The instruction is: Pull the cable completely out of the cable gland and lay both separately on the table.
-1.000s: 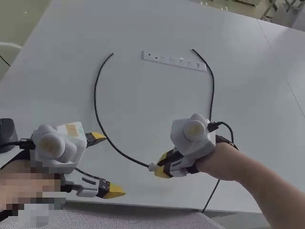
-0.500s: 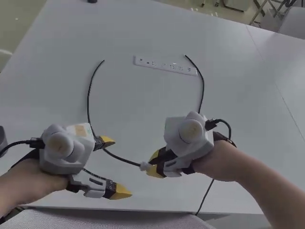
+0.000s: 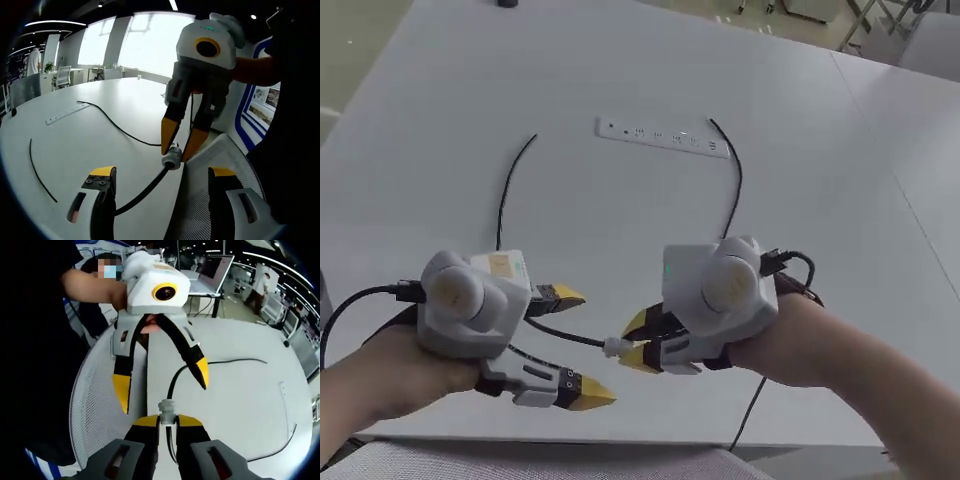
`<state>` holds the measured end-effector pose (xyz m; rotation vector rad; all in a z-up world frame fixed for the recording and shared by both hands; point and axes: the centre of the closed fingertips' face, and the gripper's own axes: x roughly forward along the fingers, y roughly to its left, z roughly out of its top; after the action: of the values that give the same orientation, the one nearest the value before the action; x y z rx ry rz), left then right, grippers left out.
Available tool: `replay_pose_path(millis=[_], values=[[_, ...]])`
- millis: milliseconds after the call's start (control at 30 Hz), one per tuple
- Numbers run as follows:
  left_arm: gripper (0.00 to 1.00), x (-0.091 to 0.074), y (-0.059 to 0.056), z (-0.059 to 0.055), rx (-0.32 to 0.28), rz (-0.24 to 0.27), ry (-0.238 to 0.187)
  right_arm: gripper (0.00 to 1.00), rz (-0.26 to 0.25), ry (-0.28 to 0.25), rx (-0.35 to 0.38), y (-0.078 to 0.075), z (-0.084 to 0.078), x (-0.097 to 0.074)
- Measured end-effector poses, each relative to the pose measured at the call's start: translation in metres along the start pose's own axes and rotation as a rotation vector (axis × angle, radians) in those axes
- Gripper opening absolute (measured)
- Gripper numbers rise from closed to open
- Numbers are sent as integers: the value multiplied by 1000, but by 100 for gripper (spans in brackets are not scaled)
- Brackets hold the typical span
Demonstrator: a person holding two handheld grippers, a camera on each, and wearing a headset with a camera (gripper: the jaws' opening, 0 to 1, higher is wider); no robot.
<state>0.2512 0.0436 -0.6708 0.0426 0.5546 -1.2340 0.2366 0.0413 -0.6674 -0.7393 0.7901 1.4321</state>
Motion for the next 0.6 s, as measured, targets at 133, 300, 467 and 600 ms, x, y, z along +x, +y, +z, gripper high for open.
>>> replay_pose_path(millis=[133, 300, 467, 600], values=[[66, -1, -4, 9, -28, -38, -39, 6, 6, 11, -28, 4, -1, -3], [59, -1, -9, 14, -13, -59, -52, 6, -12, -11, -45, 3, 3, -8], [45, -2, -16, 19, 19, -92, -83, 6, -9, -24, -67, 6, 9, -11], [36, -1, -22, 17, 44, -112, -74, 6, -5, -22, -91, 7, 10, -11]])
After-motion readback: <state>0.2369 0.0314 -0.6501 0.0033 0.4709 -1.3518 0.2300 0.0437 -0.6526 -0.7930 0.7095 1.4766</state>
